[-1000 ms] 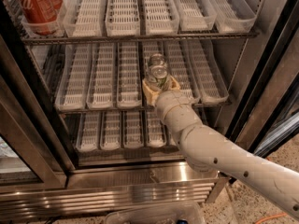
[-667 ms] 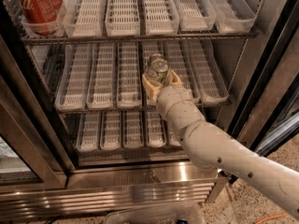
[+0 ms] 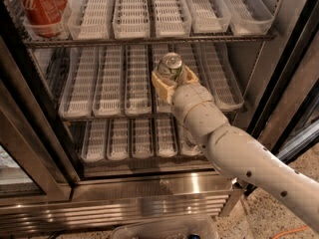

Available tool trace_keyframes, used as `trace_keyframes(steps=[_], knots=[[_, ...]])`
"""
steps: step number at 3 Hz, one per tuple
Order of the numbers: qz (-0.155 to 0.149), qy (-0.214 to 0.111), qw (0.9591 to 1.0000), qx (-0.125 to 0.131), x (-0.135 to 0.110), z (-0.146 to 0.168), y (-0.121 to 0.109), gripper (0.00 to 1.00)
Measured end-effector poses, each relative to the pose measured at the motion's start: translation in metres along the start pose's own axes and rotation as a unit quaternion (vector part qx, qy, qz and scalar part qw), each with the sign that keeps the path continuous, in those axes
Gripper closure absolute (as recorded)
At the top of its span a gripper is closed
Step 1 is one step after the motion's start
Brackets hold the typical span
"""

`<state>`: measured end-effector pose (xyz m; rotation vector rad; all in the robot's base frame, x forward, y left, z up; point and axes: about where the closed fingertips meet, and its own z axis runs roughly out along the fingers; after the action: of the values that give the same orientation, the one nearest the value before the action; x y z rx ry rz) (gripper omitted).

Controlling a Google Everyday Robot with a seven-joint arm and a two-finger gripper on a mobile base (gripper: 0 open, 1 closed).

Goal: Pick 7up can from middle shelf of fridge

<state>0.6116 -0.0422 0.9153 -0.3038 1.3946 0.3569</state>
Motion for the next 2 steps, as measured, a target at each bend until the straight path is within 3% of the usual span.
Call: trace_keyframes(steps=[2], knots=[[-0.006,0.045,0.9982,-0.040,-0.004,-0.037,0.010,1.00]])
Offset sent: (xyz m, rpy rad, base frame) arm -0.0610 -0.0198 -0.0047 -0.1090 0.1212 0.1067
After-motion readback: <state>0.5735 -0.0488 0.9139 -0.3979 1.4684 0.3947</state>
